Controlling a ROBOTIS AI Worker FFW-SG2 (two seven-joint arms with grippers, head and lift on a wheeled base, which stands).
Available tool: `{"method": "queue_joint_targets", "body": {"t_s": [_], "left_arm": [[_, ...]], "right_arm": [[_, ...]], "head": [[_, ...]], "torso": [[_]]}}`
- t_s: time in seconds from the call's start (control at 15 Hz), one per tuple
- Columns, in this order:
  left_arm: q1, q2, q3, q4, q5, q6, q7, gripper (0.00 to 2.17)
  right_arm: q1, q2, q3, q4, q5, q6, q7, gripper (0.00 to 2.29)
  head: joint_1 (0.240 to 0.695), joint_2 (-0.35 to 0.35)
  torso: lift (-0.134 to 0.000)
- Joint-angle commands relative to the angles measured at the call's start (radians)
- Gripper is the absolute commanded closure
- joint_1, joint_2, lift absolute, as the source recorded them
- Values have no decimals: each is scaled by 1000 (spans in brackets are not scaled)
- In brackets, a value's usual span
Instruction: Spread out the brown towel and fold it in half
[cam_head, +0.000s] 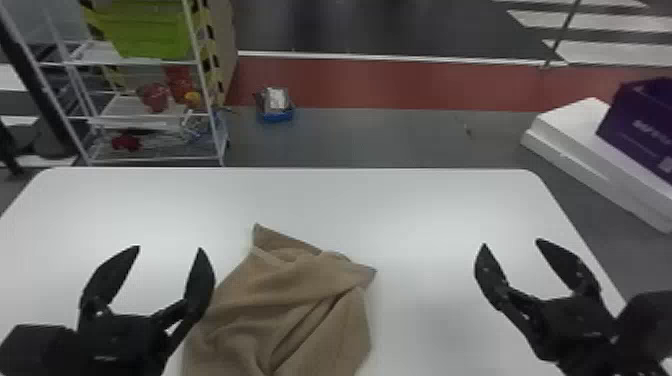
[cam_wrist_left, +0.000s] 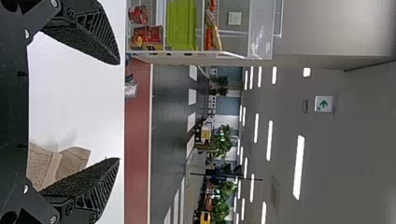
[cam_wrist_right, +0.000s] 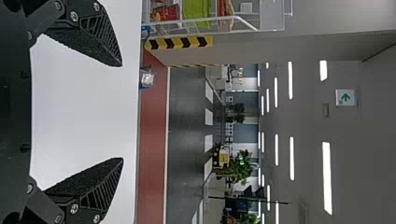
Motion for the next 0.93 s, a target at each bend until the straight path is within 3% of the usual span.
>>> {"method": "queue_joint_targets", "body": {"t_s": [0.0, 0.87], "left_arm": [[1, 0, 0, -1, 0, 0, 1, 161], [12, 0, 0, -7, 0, 0, 1, 161]], "right_arm": [[3, 0, -5, -4, -1, 0, -1, 171], [4, 2, -9, -2, -5, -3, 3, 171]], "head": [[695, -64], [695, -69]], "torso": [[-124], [-124]]}}
